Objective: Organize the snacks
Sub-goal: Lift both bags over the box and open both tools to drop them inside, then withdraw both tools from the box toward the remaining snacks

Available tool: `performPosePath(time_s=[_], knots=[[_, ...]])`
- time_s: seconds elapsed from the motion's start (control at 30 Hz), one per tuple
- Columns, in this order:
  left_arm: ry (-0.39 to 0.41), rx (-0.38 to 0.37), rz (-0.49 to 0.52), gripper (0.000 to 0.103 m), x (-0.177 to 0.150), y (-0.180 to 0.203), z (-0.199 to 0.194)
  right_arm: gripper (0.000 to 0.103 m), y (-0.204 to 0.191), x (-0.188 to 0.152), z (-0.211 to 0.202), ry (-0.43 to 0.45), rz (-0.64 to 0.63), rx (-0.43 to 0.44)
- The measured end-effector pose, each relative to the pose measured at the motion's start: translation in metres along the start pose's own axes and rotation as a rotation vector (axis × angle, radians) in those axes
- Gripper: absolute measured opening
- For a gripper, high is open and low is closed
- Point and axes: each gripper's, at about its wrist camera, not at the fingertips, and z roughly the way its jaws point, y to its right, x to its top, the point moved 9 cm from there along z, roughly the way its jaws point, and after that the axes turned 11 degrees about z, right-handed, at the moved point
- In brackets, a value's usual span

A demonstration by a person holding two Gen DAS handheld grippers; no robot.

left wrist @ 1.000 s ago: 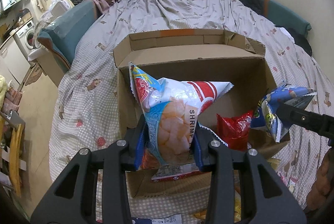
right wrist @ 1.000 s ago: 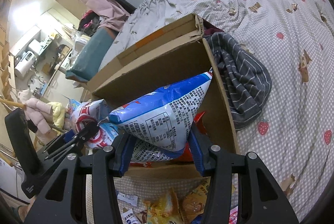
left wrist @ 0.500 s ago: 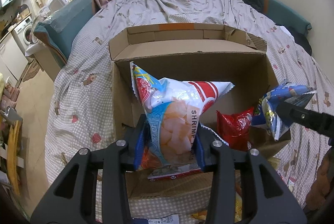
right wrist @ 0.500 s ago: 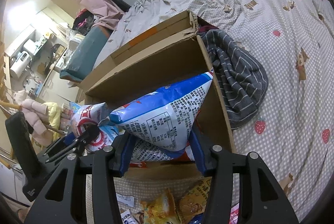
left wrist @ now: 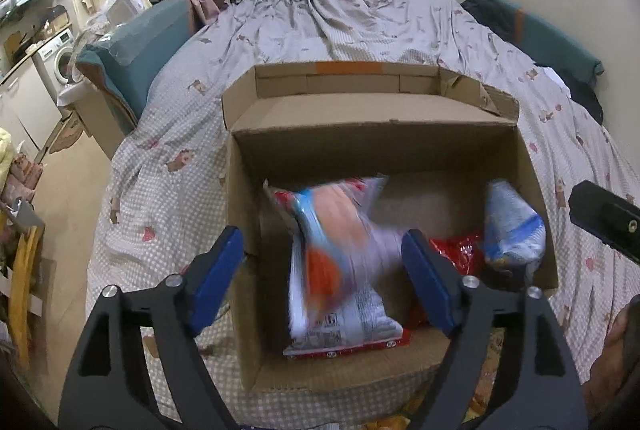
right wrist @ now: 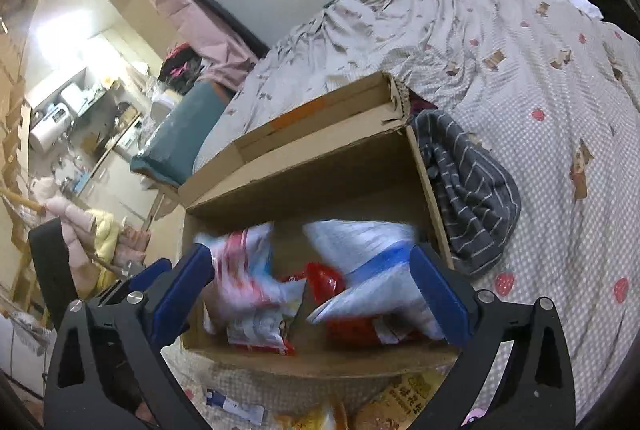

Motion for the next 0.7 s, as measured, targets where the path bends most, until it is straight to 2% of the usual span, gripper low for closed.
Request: performPosePath(time_s=[0.33,0.43,0.53,0.7], knots=[[0.006,-0.019,0.002,0.080,-0.001,0.003,-0.006,0.101,0.007,-0.004,0.000,-0.019,0.015,-0.020],[0.015,-0.037,-0.015,0.080,0.000,0.002,-0.011,0.101,0.004,-0.005,-0.004,-0.013,0.006,-0.023],[0.035,-0.023,-0.034,0.080,0.000,-0.004,-0.019,0.101,0.002,-0.007,-0.007,-0.014,-0.006,-0.033],[0.023,-0.030,-0.059,0.080,-0.007,-0.010,-0.032,0.101,-0.003,-0.017,-0.023,-0.015,-0.044,-0.065]])
